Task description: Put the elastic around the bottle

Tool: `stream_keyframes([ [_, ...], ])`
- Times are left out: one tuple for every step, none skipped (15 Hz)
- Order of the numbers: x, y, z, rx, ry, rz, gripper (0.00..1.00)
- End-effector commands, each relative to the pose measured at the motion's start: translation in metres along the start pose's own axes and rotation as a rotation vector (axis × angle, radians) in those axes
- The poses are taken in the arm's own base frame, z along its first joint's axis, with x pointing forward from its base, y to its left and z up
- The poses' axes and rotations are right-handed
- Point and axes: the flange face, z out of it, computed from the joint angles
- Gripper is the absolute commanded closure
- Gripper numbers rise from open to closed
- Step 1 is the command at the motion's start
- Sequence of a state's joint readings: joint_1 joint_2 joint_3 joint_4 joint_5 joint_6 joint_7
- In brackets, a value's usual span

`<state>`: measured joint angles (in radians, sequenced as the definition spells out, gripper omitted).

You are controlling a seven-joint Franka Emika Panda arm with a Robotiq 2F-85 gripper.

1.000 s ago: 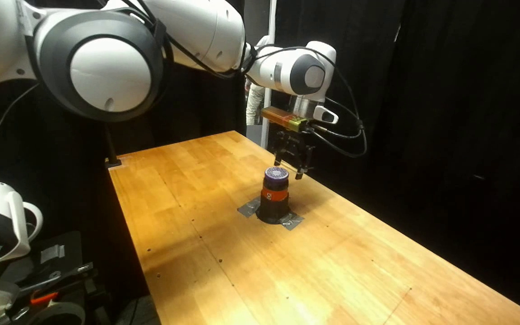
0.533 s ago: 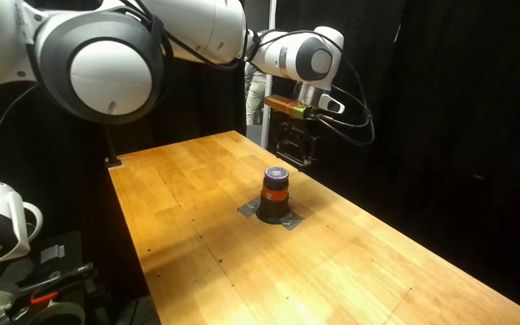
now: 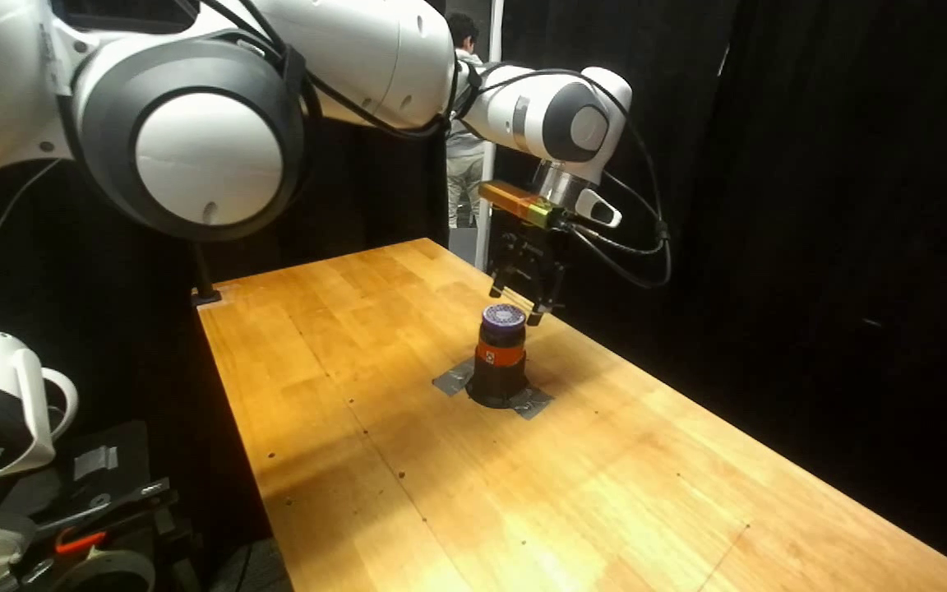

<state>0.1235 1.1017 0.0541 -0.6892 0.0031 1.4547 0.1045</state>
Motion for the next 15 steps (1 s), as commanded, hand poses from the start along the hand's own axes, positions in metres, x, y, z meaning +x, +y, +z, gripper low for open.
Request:
stream_keyframes([
  [0.002, 0.003, 0.006, 0.031, -0.024, 0.018, 0.00],
  [0.002, 0.005, 0.009, 0.035, -0.031, 0.024, 0.00],
  [0.002, 0.007, 0.011, 0.038, -0.036, 0.028, 0.00],
  [0.002, 0.010, 0.013, 0.043, -0.043, 0.041, 0.00],
  [0.002, 0.011, 0.014, 0.049, -0.046, 0.050, 0.00],
  [0.000, 0.012, 0.014, 0.060, -0.058, 0.051, 0.00],
  [-0.001, 0.013, 0.014, 0.070, -0.063, 0.054, 0.00],
  [-0.003, 0.013, 0.013, 0.083, -0.074, 0.050, 0.00],
  [-0.004, 0.014, 0.013, 0.092, -0.084, 0.046, 0.00],
  [-0.006, 0.015, 0.014, 0.107, -0.095, 0.046, 0.00],
  [-0.007, 0.016, 0.015, 0.118, -0.102, 0.045, 0.00],
  [-0.007, 0.016, 0.017, 0.126, -0.107, 0.052, 0.00],
  [-0.006, 0.018, 0.020, 0.135, -0.108, 0.053, 0.00],
  [-0.005, 0.019, 0.023, 0.143, -0.107, 0.057, 0.00],
  [-0.005, 0.020, 0.025, 0.148, -0.105, 0.066, 0.00],
])
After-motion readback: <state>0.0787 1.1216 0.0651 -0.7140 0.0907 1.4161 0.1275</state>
